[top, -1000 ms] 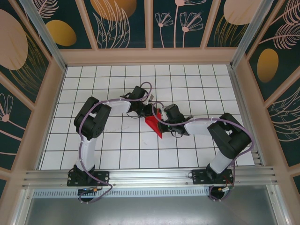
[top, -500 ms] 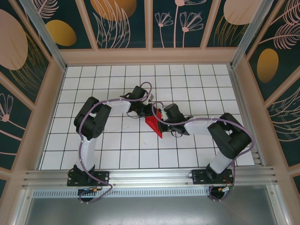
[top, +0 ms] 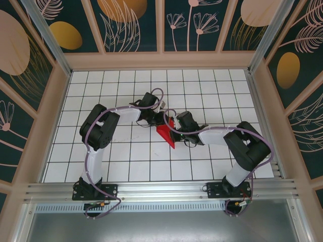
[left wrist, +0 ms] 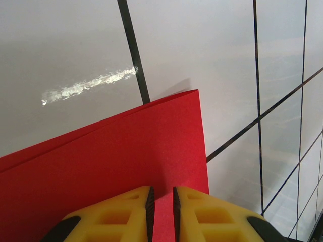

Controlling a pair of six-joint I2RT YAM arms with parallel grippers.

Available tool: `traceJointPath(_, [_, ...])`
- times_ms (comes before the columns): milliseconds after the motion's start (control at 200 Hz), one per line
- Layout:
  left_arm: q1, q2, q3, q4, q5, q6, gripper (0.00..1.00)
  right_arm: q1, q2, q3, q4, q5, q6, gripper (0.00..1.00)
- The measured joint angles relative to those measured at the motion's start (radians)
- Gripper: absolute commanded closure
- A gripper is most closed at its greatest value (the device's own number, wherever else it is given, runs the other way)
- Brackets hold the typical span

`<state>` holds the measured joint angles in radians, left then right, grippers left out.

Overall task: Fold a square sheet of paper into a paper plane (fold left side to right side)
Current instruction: Third fold the triangle at the center of the table.

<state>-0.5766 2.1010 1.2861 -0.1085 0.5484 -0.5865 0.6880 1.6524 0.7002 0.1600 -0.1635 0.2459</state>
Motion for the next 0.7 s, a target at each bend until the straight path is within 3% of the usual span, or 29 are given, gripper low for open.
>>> traceJointPath(701, [-0.002, 0.000, 0.000, 0.000, -0.006, 0.000, 0.78, 0.000, 0.033, 0.019, -0.005, -0.003, 0.027, 1.00])
